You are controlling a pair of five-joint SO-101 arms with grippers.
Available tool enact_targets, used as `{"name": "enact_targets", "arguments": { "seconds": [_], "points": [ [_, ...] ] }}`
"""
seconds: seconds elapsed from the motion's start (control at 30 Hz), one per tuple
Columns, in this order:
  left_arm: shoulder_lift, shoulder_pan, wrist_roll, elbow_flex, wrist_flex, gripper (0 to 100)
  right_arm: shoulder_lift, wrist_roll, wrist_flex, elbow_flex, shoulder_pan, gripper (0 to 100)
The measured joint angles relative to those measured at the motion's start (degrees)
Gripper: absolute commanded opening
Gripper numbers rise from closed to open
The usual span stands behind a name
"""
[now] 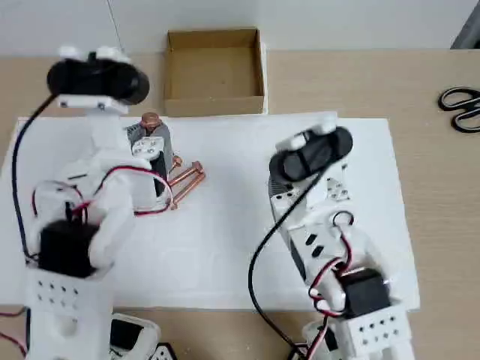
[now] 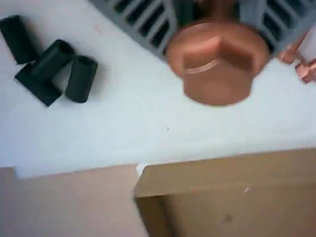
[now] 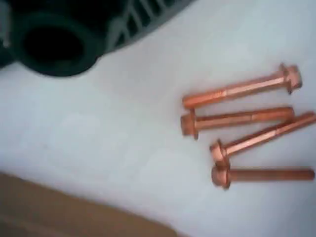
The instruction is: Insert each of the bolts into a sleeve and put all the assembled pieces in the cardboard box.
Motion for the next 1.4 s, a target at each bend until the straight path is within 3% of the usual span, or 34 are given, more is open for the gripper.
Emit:
{"name": "enact_targets", "arguments": {
  "seconds": [0.33,0.63,1.13,1.4],
  "points": [
    [-16.62,10.81,0.35,24.88,-24.18,1,-1.76,-0.35,-5.63,9.41,-5.71,0.4],
    [-17.93,12.13,6.42,27.34,-25.76,1,-1.85,-0.35,-5.80,11.43,-14.59,0.4],
    [-17.93,12.84,10.37,29.98,-27.25,1,-1.85,-0.35,-5.80,11.43,-15.91,0.4],
    [-17.93,12.84,16.88,32.44,-28.66,1,-1.85,-0.35,-7.65,11.43,-19.25,0.4]
  ]
}}
